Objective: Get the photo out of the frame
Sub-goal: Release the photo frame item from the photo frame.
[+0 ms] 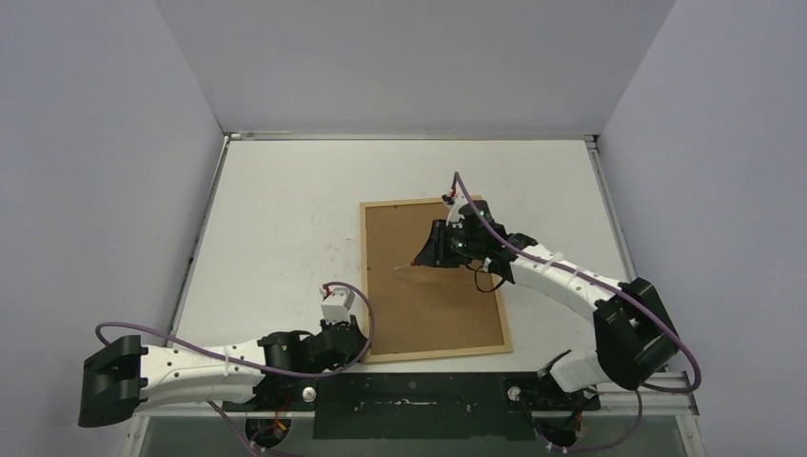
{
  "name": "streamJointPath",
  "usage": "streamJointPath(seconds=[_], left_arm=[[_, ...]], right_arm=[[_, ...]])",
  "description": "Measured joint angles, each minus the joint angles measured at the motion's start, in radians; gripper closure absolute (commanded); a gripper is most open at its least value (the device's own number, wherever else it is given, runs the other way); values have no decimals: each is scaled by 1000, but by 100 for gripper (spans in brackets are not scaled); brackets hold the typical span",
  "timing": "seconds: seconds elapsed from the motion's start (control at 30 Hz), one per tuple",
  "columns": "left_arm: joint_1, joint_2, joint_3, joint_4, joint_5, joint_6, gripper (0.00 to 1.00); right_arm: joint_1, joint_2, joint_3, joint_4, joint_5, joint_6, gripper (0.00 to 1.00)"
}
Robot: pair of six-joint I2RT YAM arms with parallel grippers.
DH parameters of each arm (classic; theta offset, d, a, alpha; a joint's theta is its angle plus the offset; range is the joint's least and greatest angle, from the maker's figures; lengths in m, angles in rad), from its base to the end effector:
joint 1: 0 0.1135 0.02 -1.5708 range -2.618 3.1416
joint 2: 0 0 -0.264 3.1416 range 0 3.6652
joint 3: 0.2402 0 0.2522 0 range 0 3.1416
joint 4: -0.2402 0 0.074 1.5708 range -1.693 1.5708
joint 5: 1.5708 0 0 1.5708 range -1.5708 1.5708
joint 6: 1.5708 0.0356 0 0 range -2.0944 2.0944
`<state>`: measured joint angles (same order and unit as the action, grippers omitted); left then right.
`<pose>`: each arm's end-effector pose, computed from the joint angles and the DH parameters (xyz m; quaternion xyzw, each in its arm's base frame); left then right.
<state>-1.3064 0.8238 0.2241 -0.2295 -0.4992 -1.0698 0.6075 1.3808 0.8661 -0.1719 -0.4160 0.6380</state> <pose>0.0551 -0.1382 0.1409 0.0177 0.9074 -0.2398 0.3447 0.2343 0.1804 0.2368 -0.0748 0.8856 0.3958 0.2312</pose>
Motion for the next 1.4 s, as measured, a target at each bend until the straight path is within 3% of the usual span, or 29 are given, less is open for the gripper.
streamJointPath(seconds=[0.6, 1.4], left_arm=[[11, 59, 37, -44, -2, -69, 100], [13, 31, 34, -75, -2, -109, 100]], right_arm=[[-9, 297, 65, 195, -143, 18, 100], [3, 392, 111, 293, -180, 13, 100]])
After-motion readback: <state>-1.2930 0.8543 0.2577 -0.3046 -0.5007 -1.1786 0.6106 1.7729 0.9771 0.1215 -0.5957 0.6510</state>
